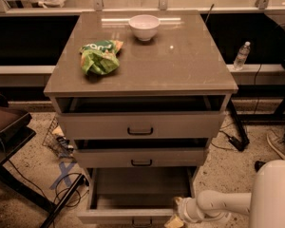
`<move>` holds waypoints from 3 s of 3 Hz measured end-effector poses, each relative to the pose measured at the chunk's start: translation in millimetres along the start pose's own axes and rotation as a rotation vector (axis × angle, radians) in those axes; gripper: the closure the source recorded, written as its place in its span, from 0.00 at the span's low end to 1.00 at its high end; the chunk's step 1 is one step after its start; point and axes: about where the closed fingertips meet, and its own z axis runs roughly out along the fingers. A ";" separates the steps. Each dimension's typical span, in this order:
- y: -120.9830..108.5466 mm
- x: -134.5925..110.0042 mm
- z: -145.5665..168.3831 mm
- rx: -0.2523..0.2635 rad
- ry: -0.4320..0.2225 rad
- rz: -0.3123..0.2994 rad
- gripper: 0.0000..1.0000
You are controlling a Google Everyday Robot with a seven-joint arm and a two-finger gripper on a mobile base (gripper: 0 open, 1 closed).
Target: Open bottom drawer
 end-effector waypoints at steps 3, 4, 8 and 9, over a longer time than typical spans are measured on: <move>-4.6 -14.6 -16.0 0.032 0.059 -0.018 0.18; -20.1 -50.0 -57.6 0.121 0.143 -0.082 0.49; -41.7 -49.1 -40.6 0.109 0.136 -0.119 1.00; -48.0 -33.0 6.6 0.030 0.103 -0.102 1.00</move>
Offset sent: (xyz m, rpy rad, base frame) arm -0.0005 0.0008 -0.0005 0.0009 0.0011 0.0009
